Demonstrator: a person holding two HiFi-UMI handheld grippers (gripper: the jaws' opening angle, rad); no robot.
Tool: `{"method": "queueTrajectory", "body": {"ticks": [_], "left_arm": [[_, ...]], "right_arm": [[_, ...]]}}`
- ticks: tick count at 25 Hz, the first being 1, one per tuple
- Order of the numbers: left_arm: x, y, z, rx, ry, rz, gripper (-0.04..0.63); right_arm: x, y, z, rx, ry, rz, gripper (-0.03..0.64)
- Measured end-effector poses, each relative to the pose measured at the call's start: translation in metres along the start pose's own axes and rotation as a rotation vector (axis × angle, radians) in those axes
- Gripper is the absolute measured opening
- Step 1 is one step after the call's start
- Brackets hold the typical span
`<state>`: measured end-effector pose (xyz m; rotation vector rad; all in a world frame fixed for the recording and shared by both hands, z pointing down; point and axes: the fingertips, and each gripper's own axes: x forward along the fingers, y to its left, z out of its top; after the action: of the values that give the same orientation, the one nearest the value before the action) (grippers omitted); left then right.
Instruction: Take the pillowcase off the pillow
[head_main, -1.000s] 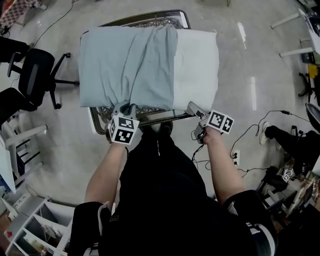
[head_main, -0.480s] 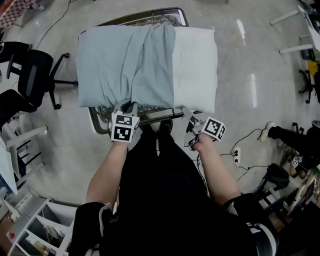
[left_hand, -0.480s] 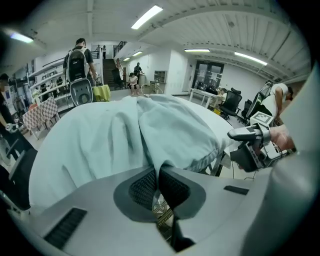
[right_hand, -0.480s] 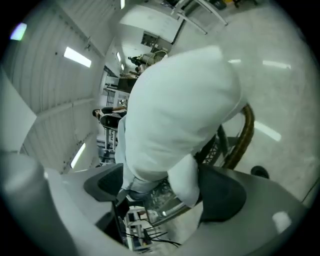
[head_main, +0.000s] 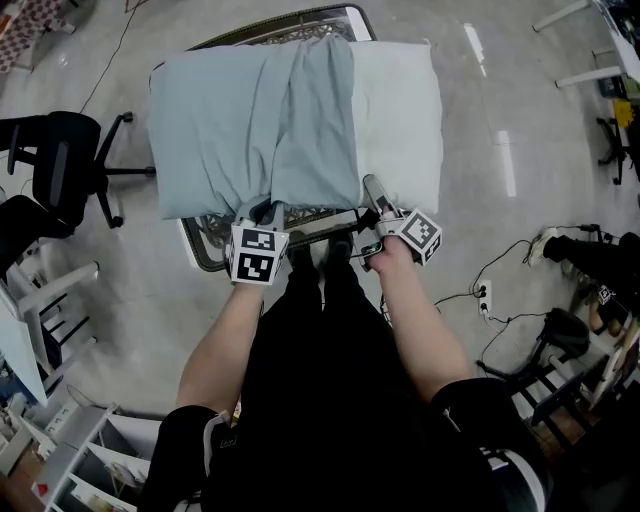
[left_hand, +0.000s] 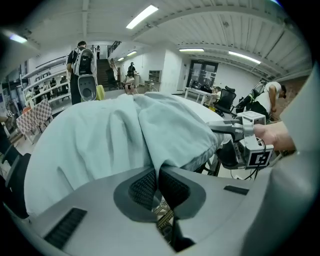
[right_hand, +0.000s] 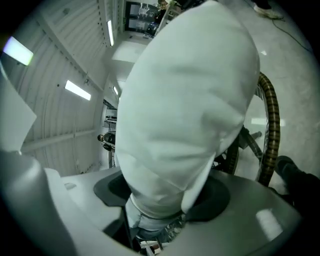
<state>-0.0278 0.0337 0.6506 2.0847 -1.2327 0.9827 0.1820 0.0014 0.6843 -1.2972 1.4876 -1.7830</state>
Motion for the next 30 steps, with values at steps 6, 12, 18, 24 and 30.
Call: {"method": "queueTrajectory", "body": {"ticks": [6, 12, 18, 24, 30], "left_arm": [[0.0, 0.02, -0.005, 0.027, 0.011, 0.02, 0.008], [-0.027, 0.041, 0.003, 0.041, -0.025, 0.03, 0.008], [-0.041, 0.058, 0.011, 0.025, -0.061, -0.002, 0.008], [-0.03, 0.054, 0.003, 0.013, -0.031, -0.04, 0.008], [-0.023, 0.054, -0.007, 0.01, -0.014, -0.048, 0.008]], "right_arm": [[0.0, 0.043, 0.017, -0.122, 0.005, 0.056, 0.166], [-0.002, 0.089, 0.037, -0.192, 0.001, 0.079, 0.144], [-0.006, 0.101, 0.043, -0.277, 0.032, 0.059, 0.141], [-0.006, 0.071, 0.042, -0.272, 0.048, 0.023, 0.161], [-0.01, 0.048, 0.035, -0.232, 0.105, 0.014, 0.253]]}}
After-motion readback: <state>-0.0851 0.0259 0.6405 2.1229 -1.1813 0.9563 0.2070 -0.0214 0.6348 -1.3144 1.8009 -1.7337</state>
